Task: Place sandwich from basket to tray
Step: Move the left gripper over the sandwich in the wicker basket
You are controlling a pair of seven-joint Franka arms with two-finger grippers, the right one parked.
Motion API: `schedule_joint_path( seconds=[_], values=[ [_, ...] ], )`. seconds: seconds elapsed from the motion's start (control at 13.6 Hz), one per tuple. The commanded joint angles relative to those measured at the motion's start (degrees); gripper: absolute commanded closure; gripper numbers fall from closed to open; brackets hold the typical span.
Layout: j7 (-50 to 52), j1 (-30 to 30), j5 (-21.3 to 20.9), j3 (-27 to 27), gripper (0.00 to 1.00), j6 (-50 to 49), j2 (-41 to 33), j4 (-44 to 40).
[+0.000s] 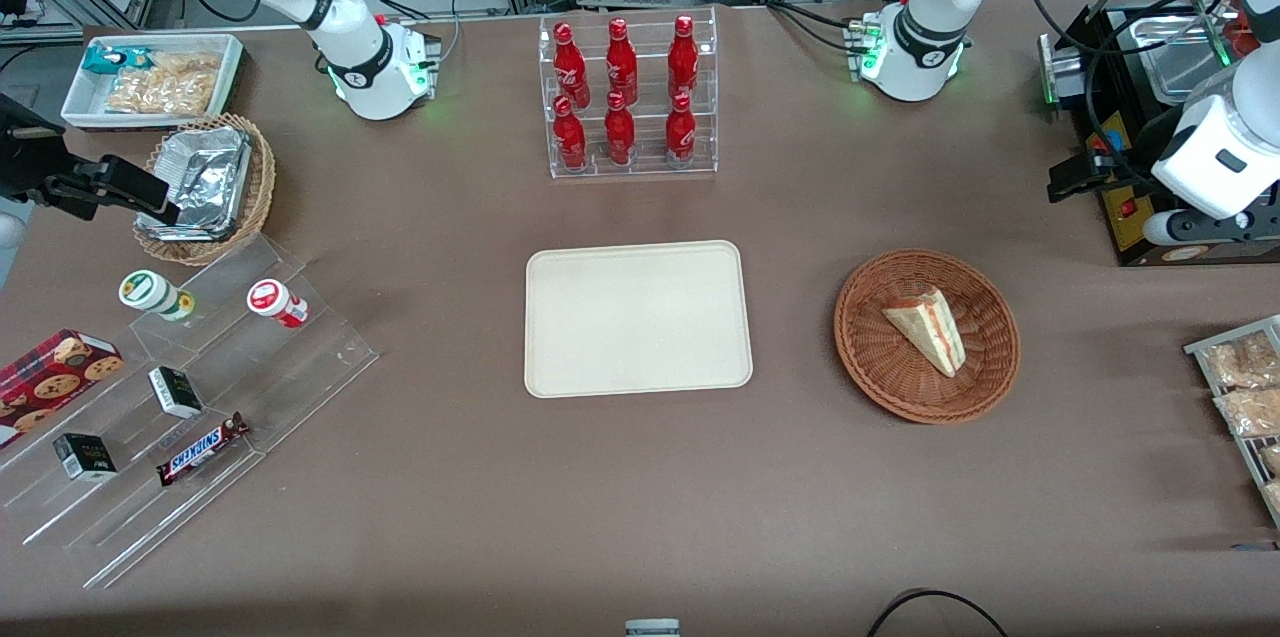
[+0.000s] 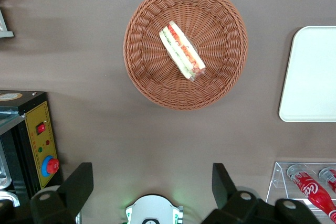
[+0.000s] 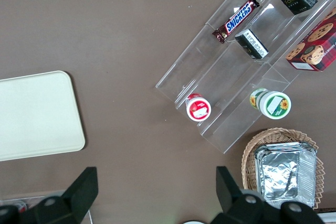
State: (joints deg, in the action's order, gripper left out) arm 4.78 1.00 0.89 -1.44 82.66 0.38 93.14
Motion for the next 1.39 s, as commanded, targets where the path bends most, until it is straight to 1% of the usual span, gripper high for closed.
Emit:
schedule_joint_path(
  seconds=[0.0,0.29,0.44,0.73,1.1,1.17,1.32],
  values=[
    [-0.7,0.7,-1.0,0.2,0.0,1.1,0.9,-1.5],
    [-0.7,1.3,-1.0,-0.1,0.0,1.4,2.2,0.5],
    [-0.6,1.9,-1.0,-0.2,0.0,4.6,2.6,4.5],
    [-0.6,2.6,-1.2,-0.1,0.0,18.9,3.1,15.7],
    [0.8,2.9,-1.2,-0.1,0.0,34.8,3.9,26.6],
    [4.1,2.9,-1.2,-0.2,0.0,37.8,4.4,28.3],
    [14.3,5.8,-1.2,-0.1,0.0,42.6,5.8,30.5]
  ],
)
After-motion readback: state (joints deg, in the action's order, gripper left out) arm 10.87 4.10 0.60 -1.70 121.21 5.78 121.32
